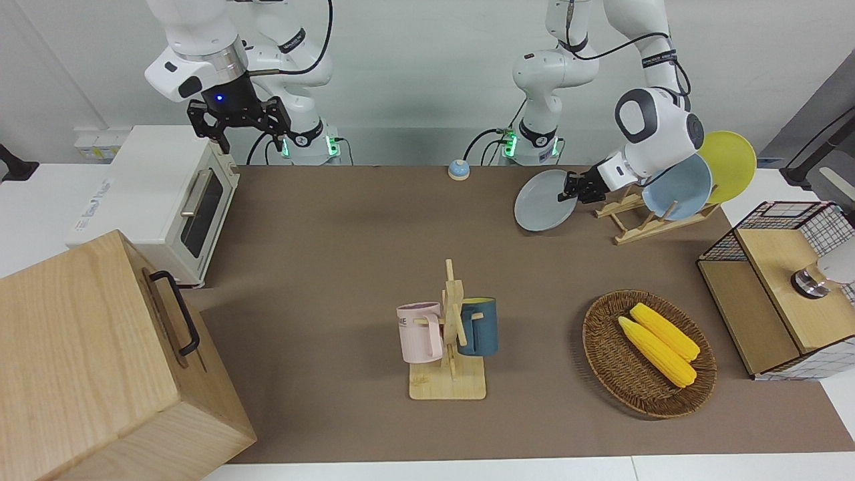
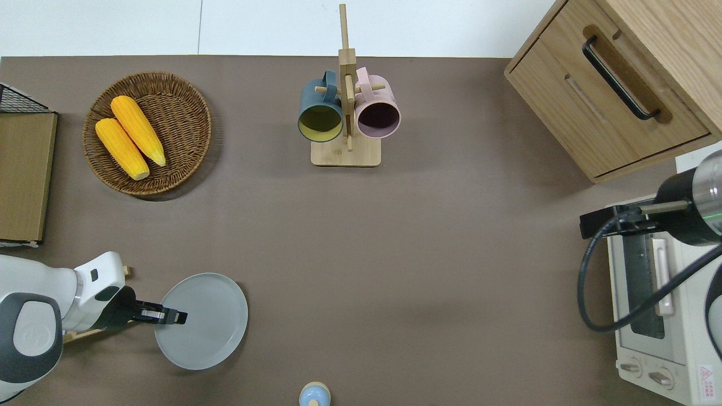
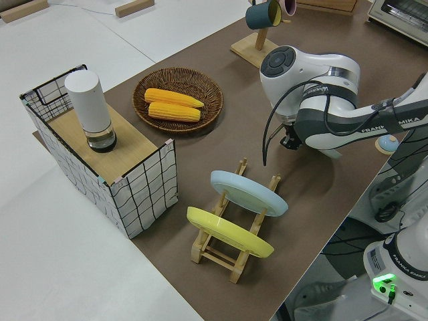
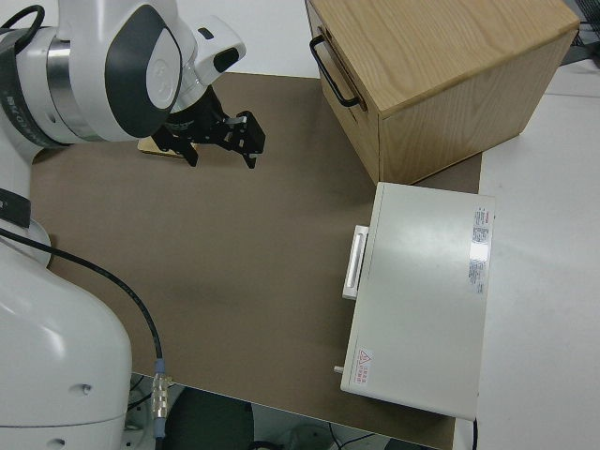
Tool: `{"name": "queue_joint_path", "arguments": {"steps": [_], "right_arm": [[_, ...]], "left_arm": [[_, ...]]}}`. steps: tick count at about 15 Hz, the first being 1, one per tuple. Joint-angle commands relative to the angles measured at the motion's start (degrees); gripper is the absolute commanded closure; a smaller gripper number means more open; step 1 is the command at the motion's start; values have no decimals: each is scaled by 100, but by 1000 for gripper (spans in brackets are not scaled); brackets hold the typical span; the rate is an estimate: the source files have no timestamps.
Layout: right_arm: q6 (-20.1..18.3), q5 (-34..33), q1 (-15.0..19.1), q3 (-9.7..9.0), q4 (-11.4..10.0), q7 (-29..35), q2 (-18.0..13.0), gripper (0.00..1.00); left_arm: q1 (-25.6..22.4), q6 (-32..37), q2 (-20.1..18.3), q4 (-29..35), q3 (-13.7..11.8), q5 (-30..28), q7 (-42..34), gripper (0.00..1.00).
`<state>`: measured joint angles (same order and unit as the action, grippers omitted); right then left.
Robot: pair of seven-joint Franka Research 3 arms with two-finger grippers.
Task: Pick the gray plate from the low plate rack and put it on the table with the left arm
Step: 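Carry the gray plate away from the rack and lower it flat, then open the left gripper and release the plate onto the table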
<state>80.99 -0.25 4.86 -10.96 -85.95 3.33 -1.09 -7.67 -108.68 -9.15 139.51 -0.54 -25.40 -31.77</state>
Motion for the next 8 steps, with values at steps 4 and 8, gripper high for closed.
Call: {"name": "queue_joint_path", "arguments": {"steps": [4,8], "right_arm": [[-83,43,41,-38,35,1,-14,11],[-83,43,41,-29,35,1,-14,13]], "left_arm": [[195,-223,9,94,-16,17,-40,529],[196,-197,1,-73,-8,218,30,5]]}}
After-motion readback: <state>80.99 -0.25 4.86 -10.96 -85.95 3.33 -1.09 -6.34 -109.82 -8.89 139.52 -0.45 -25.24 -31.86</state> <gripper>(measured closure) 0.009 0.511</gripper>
